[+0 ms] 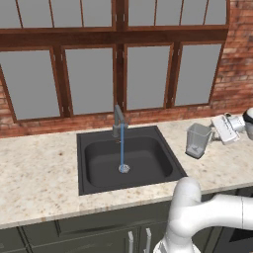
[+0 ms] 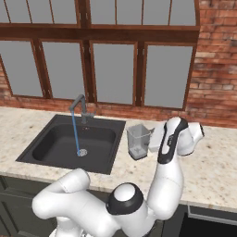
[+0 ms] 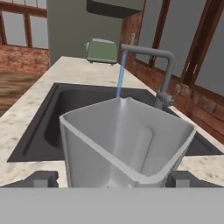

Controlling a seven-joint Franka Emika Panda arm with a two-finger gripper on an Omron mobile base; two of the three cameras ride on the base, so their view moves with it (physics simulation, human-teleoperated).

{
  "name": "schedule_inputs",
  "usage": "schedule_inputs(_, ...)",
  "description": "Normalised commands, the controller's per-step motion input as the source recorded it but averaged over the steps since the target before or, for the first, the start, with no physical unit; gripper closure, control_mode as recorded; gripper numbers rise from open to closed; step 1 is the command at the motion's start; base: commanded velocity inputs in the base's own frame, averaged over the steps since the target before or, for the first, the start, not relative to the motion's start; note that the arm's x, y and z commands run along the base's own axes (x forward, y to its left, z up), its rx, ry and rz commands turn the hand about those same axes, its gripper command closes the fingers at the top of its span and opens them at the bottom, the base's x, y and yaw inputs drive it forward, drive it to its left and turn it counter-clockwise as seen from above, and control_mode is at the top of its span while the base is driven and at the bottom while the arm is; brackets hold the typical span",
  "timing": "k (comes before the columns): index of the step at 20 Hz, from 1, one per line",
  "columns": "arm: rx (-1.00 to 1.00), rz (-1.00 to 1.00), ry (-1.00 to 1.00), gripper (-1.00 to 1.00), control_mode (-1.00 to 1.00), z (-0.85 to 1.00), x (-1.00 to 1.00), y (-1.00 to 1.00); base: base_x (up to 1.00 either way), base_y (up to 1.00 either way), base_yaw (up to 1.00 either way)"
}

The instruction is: Turn on the sink faucet and place the jug under the water for a few seconds to fill it up.

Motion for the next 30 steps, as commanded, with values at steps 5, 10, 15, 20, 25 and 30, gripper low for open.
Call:
schedule_inputs(5, 0.0, 0.0, 0.0, 1.0, -1.0, 0.0, 0.0, 0.04, 0.0, 0.0, 0.0)
schedule_inputs(10, 0.0, 0.0, 0.0, 1.0, -1.0, 0.0, 0.0, 0.0, 0.0, 0.0, 0.0)
schedule_inputs(15, 0.0, 0.0, 0.0, 1.0, -1.0, 0.11, -0.12, 0.0, 0.0, 0.0, 0.0)
schedule_inputs(20, 0.03, -0.01, 0.0, 1.0, -1.0, 0.43, -0.14, 0.19, 0.0, 0.0, 0.0)
schedule_inputs(25, 0.02, -0.05, 0.02, 1.0, -1.0, 0.24, -0.1, 0.5, 0.0, 0.0, 0.0)
schedule_inputs(30, 0.0, -0.09, 0.04, 1.0, -1.0, 0.04, -0.02, 0.63, 0.0, 0.0, 0.0)
